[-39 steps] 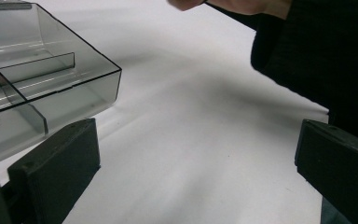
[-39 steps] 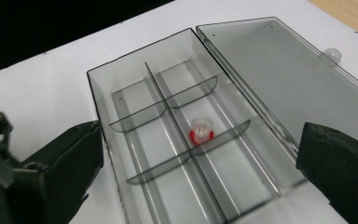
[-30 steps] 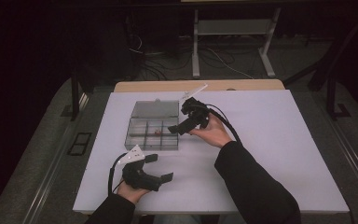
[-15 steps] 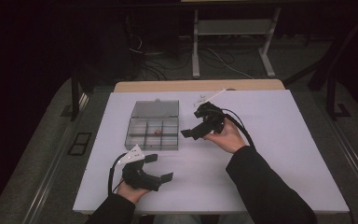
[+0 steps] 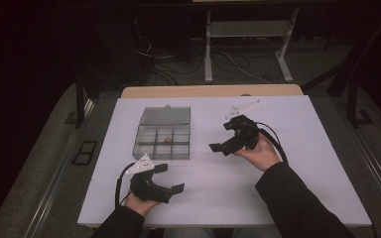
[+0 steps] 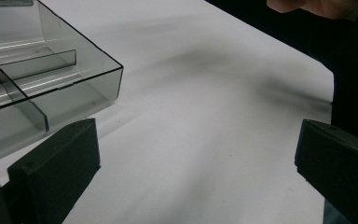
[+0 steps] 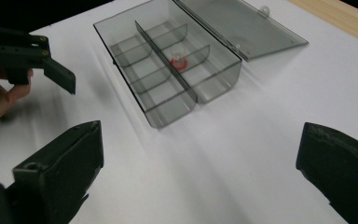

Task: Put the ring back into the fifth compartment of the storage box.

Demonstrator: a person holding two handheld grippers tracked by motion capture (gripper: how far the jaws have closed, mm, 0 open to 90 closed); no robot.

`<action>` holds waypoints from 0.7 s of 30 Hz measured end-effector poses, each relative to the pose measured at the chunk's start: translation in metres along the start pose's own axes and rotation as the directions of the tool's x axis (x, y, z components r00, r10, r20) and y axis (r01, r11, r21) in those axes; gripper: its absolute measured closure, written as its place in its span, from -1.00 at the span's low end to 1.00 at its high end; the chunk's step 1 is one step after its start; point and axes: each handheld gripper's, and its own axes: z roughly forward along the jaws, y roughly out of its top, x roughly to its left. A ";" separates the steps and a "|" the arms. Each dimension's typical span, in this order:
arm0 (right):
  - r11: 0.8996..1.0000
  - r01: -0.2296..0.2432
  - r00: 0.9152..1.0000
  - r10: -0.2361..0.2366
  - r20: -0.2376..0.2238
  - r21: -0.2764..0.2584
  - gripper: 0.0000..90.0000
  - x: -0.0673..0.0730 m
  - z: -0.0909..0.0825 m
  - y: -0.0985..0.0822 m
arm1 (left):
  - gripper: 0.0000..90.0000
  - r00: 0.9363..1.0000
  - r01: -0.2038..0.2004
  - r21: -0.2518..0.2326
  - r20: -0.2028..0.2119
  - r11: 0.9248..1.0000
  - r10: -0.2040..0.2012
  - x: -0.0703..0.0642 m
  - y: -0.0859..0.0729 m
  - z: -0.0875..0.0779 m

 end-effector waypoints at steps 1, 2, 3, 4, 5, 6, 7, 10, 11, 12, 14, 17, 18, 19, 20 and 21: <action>1.000 0.001 1.000 -0.001 0.006 0.001 -1.00 -0.001 -0.003 -0.003 | -1.00 1.000 0.000 0.000 0.000 1.000 0.000 0.000 0.000 0.000; 1.000 -0.003 1.000 0.003 0.010 -0.002 -1.00 -0.001 -0.006 -0.006 | -1.00 1.000 0.000 0.000 0.000 1.000 0.000 0.000 0.000 0.000; 1.000 -0.012 1.000 0.012 0.011 -0.002 -1.00 -0.002 -0.010 -0.009 | -1.00 1.000 0.000 0.001 -0.001 1.000 0.000 0.000 0.000 0.000; 1.000 -0.011 1.000 0.011 0.018 -0.003 -1.00 -0.002 -0.013 -0.012 | -1.00 1.000 -0.002 0.002 -0.001 1.000 0.002 0.000 0.000 0.000; 1.000 -0.019 1.000 0.019 0.021 -0.002 -1.00 -0.002 -0.016 -0.015 | -1.00 1.000 -0.002 0.003 -0.001 1.000 0.002 0.000 0.000 0.000; 1.000 -0.021 1.000 0.021 0.024 -0.004 -1.00 -0.003 -0.019 -0.018 | -1.00 1.000 -0.004 0.003 0.000 1.000 0.004 0.000 0.000 0.000; 1.000 -0.025 0.999 0.025 0.028 -0.005 -1.00 -0.004 -0.022 -0.021 | -1.00 1.000 -0.005 0.004 -0.001 1.000 0.005 0.000 0.000 0.000; 0.999 -0.035 0.999 0.036 0.038 -0.010 -1.00 -0.004 -0.031 -0.029 | -1.00 1.000 0.000 0.005 -0.001 1.000 0.000 0.000 0.000 0.000; 0.999 -0.040 0.998 0.040 0.039 -0.011 -1.00 -0.004 -0.034 -0.032 | -1.00 1.000 0.000 0.004 -0.001 1.000 0.000 0.000 0.000 0.000; 0.999 -0.043 0.998 0.044 0.042 -0.014 -1.00 -0.004 -0.036 -0.036 | -1.00 1.000 0.000 0.004 -0.001 1.000 0.000 0.000 0.000 0.000; 0.999 -0.047 0.998 0.047 0.046 -0.016 -1.00 -0.003 -0.041 -0.042 | -1.00 1.000 0.000 0.005 -0.002 1.000 0.000 0.000 0.000 0.000; 0.998 -0.062 0.997 0.063 0.052 -0.015 -1.00 -0.001 -0.048 -0.053 | -1.00 1.000 -0.006 0.008 -0.003 1.000 0.006 0.000 0.000 0.000; 0.998 -0.064 0.996 0.064 0.054 -0.011 -1.00 0.000 -0.050 -0.056 | -1.00 1.000 -0.007 0.008 -0.004 1.000 0.007 0.000 0.000 0.000; 0.998 -0.065 0.996 0.065 0.059 -0.009 -1.00 0.001 -0.053 -0.059 | -1.00 1.000 -0.007 0.009 -0.004 1.000 0.007 0.000 0.000 0.000; 0.998 -0.069 0.996 0.069 0.060 -0.012 -1.00 0.002 -0.055 -0.063 | -1.00 1.000 -0.005 0.010 -0.005 1.000 0.005 0.000 -0.001 0.000; 0.997 -0.071 0.996 0.072 0.059 -0.015 -1.00 0.004 -0.057 -0.066 | -1.00 1.000 -0.005 0.010 -0.005 1.000 0.005 0.000 -0.001 0.000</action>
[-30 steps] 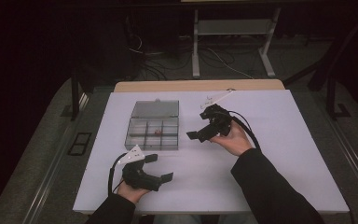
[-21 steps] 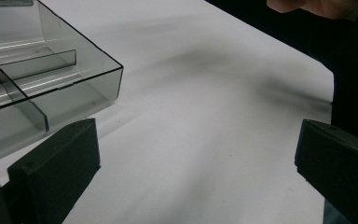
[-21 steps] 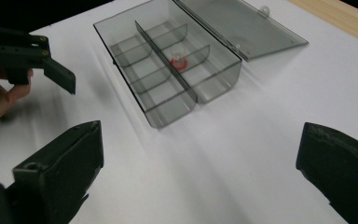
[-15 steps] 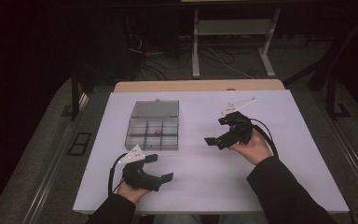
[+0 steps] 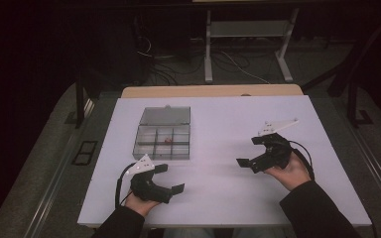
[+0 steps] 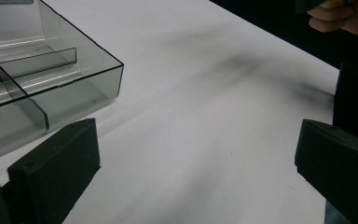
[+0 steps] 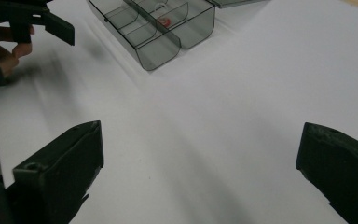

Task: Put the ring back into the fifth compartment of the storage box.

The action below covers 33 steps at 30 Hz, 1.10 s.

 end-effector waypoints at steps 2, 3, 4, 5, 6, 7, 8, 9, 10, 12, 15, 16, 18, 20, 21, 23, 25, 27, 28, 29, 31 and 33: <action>1.000 -0.007 1.000 0.007 0.000 -0.004 -1.00 0.002 -0.004 -0.006 | -1.00 1.000 0.005 -0.001 0.000 1.000 -0.005 0.000 0.000 0.000; 1.000 -0.011 1.000 0.011 0.000 -0.006 -1.00 0.003 -0.006 -0.009 | -1.00 1.000 0.006 -0.001 -0.001 1.000 -0.006 0.000 0.000 0.000; 1.000 -0.008 1.000 0.008 0.001 -0.007 -1.00 0.004 -0.008 -0.012 | -1.00 1.000 0.005 0.000 -0.001 1.000 -0.005 0.000 0.000 0.000; 1.000 -0.009 1.000 0.009 0.003 -0.009 -1.00 0.005 -0.010 -0.015 | -1.00 1.000 0.006 0.000 -0.001 1.000 -0.006 0.000 0.000 0.000; 1.000 -0.010 1.000 0.010 0.004 -0.012 -1.00 0.005 -0.012 -0.018 | -1.00 1.000 0.007 0.000 -0.001 1.000 -0.007 0.000 0.000 0.000; 1.000 -0.018 1.000 0.018 0.004 -0.013 -1.00 0.006 -0.014 -0.021 | -1.00 1.000 0.006 0.000 -0.002 1.000 -0.006 0.000 0.000 0.000; 1.000 -0.022 1.000 0.022 0.004 -0.013 -1.00 0.006 -0.015 -0.024 | -1.00 1.000 0.005 0.001 -0.002 1.000 -0.005 -0.001 0.000 0.000; 1.000 -0.020 1.000 0.020 0.005 -0.013 -1.00 0.006 -0.017 -0.027 | -1.00 1.000 0.005 -0.002 -0.003 1.000 -0.005 -0.001 0.000 0.000; 1.000 -0.026 1.000 0.026 0.007 -0.012 -1.00 0.006 -0.018 -0.030 | -1.00 1.000 0.005 -0.004 -0.003 1.000 -0.005 -0.001 0.000 0.000; 0.999 -0.033 0.999 0.033 0.011 -0.014 -1.00 0.006 -0.021 -0.038 | -1.00 1.000 0.005 -0.002 -0.003 1.000 -0.005 -0.001 0.000 -0.001; 0.998 -0.056 0.998 0.056 0.016 -0.017 -1.00 0.004 -0.024 -0.049 | -1.00 1.000 0.005 0.000 -0.003 1.000 -0.005 -0.001 0.000 0.000; 0.998 -0.059 0.998 0.059 0.020 -0.019 -1.00 0.003 -0.025 -0.052 | -1.00 1.000 0.006 0.001 -0.003 1.000 -0.006 -0.001 0.000 0.000; 0.997 -0.072 0.997 0.072 0.024 -0.022 -1.00 0.002 -0.027 -0.059 | -1.00 1.000 0.006 0.001 -0.002 1.000 -0.006 -0.001 0.000 0.000; 0.996 -0.085 0.996 0.086 0.026 -0.021 -1.00 0.001 -0.029 -0.065 | -1.00 1.000 0.007 0.002 -0.003 1.000 -0.007 -0.001 0.000 0.000; 0.996 -0.085 0.996 0.086 0.028 -0.027 -1.00 0.000 -0.030 -0.068 | -1.00 1.000 0.007 0.002 -0.003 1.000 -0.007 -0.001 0.000 0.000; 0.995 -0.098 0.995 0.099 0.031 -0.029 -1.00 -0.001 -0.031 -0.074 | -1.00 1.000 0.008 0.001 -0.002 1.000 -0.008 -0.001 0.000 0.000; 0.994 -0.105 0.994 0.106 0.036 -0.033 -1.00 -0.001 -0.031 -0.080 | -1.00 1.000 0.003 0.006 -0.003 1.000 -0.003 0.000 -0.001 0.000; 0.994 -0.108 0.993 0.109 0.040 -0.036 -1.00 -0.001 -0.032 -0.085 | -1.00 1.000 0.004 0.006 -0.003 1.000 -0.004 -0.001 -0.001 0.000; 0.993 -0.114 0.992 0.115 0.041 -0.035 -1.00 0.000 -0.033 -0.088 | -1.00 1.000 0.003 0.005 -0.003 1.000 -0.003 0.000 -0.001 0.000; 0.993 -0.113 0.992 0.114 0.046 -0.038 -1.00 0.001 -0.033 -0.090 | -1.00 1.000 0.000 0.005 -0.004 1.000 0.000 0.000 -0.001 0.000; 0.992 -0.118 0.991 0.120 0.051 -0.047 -1.00 0.002 -0.036 -0.094 | -1.00 1.000 -0.001 0.006 -0.005 1.000 0.001 0.000 -0.001 0.000; 0.991 -0.125 0.990 0.127 0.053 -0.052 -1.00 0.003 -0.037 -0.099 | -1.00 1.000 0.000 0.004 -0.005 1.000 0.000 0.000 -0.001 -0.001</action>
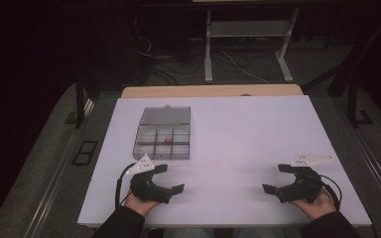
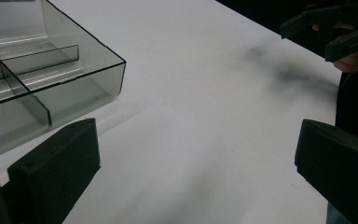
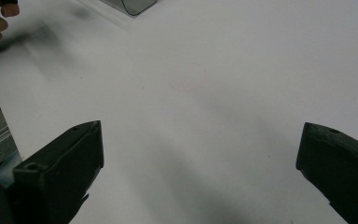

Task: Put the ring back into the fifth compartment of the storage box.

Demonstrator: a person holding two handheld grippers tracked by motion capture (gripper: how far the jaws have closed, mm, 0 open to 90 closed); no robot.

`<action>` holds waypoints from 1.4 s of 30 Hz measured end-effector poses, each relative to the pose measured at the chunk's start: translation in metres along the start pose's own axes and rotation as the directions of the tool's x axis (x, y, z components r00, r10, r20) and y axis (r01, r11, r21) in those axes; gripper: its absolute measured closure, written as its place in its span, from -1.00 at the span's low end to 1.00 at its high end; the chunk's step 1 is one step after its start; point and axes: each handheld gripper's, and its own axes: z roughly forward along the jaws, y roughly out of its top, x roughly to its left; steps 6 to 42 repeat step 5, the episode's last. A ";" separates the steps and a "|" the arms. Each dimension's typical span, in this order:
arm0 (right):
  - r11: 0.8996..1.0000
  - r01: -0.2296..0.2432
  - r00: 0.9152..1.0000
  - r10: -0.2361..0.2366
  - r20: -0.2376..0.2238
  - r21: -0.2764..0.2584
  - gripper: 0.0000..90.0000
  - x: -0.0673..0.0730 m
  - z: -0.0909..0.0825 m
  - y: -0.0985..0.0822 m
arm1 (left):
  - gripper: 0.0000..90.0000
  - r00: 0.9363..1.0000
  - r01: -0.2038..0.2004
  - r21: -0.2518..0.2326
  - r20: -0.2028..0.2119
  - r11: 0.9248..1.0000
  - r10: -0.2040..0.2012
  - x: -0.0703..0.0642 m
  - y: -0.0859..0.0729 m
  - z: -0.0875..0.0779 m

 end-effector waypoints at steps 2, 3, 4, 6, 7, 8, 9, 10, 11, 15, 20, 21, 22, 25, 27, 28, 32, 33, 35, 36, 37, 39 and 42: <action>1.000 0.002 1.000 -0.002 0.007 -0.005 -1.00 -0.001 -0.001 -0.004 | -1.00 1.000 -0.002 0.003 0.000 1.000 0.002 0.000 0.000 0.000; 1.000 -0.004 1.000 0.004 0.009 -0.001 -1.00 -0.001 -0.002 -0.006 | -1.00 1.000 -0.002 0.003 0.000 1.000 0.002 0.000 0.000 0.000; 1.000 -0.002 1.000 0.002 0.010 -0.006 -1.00 -0.002 -0.002 -0.007 | -1.00 1.000 -0.002 0.002 0.000 1.000 0.002 0.000 0.000 0.000; 1.000 -0.005 1.000 0.005 0.014 -0.009 -1.00 -0.002 -0.003 -0.009 | -1.00 1.000 -0.001 0.002 0.000 1.000 0.001 0.000 0.000 0.000; 1.000 -0.005 1.000 0.005 0.014 -0.009 -1.00 -0.002 -0.003 -0.009 | -1.00 1.000 -0.001 0.002 0.000 1.000 0.001 0.000 0.000 0.000; 1.000 -0.005 1.000 0.005 0.014 -0.009 -1.00 -0.002 -0.003 -0.009 | -1.00 1.000 -0.001 0.002 0.000 1.000 0.001 0.000 0.000 0.000; 1.000 -0.005 1.000 0.005 0.014 -0.009 -1.00 -0.002 -0.003 -0.009 | -1.00 1.000 -0.001 0.002 0.000 1.000 0.001 0.000 0.000 0.000; 1.000 -0.005 1.000 0.005 0.014 -0.009 -1.00 -0.002 -0.003 -0.009 | -1.00 1.000 -0.001 0.002 0.000 1.000 0.001 0.000 0.000 0.000; 1.000 -0.005 1.000 0.005 0.014 -0.009 -1.00 -0.002 -0.003 -0.009 | -1.00 1.000 -0.001 0.002 0.000 1.000 0.001 0.000 0.000 0.000; 1.000 -0.005 1.000 0.005 0.014 -0.009 -1.00 -0.002 -0.003 -0.009 | -1.00 1.000 -0.001 0.002 0.000 1.000 0.001 0.000 0.000 0.000; 1.000 -0.005 1.000 0.005 0.014 -0.009 -1.00 -0.002 -0.003 -0.009 | -1.00 1.000 -0.001 0.002 0.000 1.000 0.001 0.000 0.000 0.000; 1.000 -0.005 1.000 0.005 0.014 -0.009 -1.00 -0.002 -0.003 -0.009 | -1.00 1.000 -0.001 0.002 0.000 1.000 0.001 0.000 0.000 0.000; 1.000 -0.005 1.000 0.005 0.014 -0.009 -1.00 -0.002 -0.003 -0.009 | -1.00 1.000 -0.001 0.002 0.000 1.000 0.001 0.000 0.000 0.000; 1.000 -0.005 1.000 0.005 0.014 -0.009 -1.00 -0.002 -0.003 -0.009 | -1.00 1.000 -0.001 0.002 0.000 1.000 0.001 0.000 0.000 0.000; 1.000 -0.005 1.000 0.005 0.014 -0.009 -1.00 -0.002 -0.003 -0.009 | -1.00 1.000 -0.001 0.002 0.000 1.000 0.001 0.000 0.000 0.000; 1.000 -0.005 1.000 0.005 0.014 -0.009 -1.00 -0.002 -0.003 -0.009 | -1.00 1.000 -0.001 0.002 0.000 1.000 0.001 0.000 0.000 0.000; 1.000 -0.005 1.000 0.005 0.014 -0.009 -1.00 -0.002 -0.003 -0.009 | -1.00 1.000 -0.001 0.002 0.000 1.000 0.001 0.000 0.000 0.000; 1.000 -0.005 1.000 0.005 0.014 -0.009 -1.00 -0.002 -0.003 -0.009 | -1.00 1.000 -0.001 0.002 0.000 1.000 0.001 0.000 0.000 0.000; 1.000 -0.005 1.000 0.005 0.014 -0.009 -1.00 -0.002 -0.003 -0.009 | -1.00 1.000 -0.001 0.002 0.000 1.000 0.001 0.000 0.000 0.000; 1.000 -0.005 1.000 0.005 0.014 -0.009 -1.00 -0.002 -0.003 -0.009 | -1.00 1.000 -0.001 0.002 0.000 1.000 0.001 0.000 0.000 0.000; 1.000 -0.005 1.000 0.005 0.014 -0.009 -1.00 -0.002 -0.003 -0.009 | -1.00 1.000 -0.001 0.002 0.000 1.000 0.001 0.000 0.000 0.000; 1.000 -0.005 1.000 0.005 0.014 -0.009 -1.00 -0.002 -0.003 -0.009 | -1.00 1.000 -0.001 0.002 0.000 1.000 0.001 0.000 0.000 0.000; 1.000 -0.005 1.000 0.005 0.014 -0.009 -1.00 -0.002 -0.003 -0.009 | -1.00 1.000 -0.001 0.002 0.000 1.000 0.001 0.000 0.000 0.000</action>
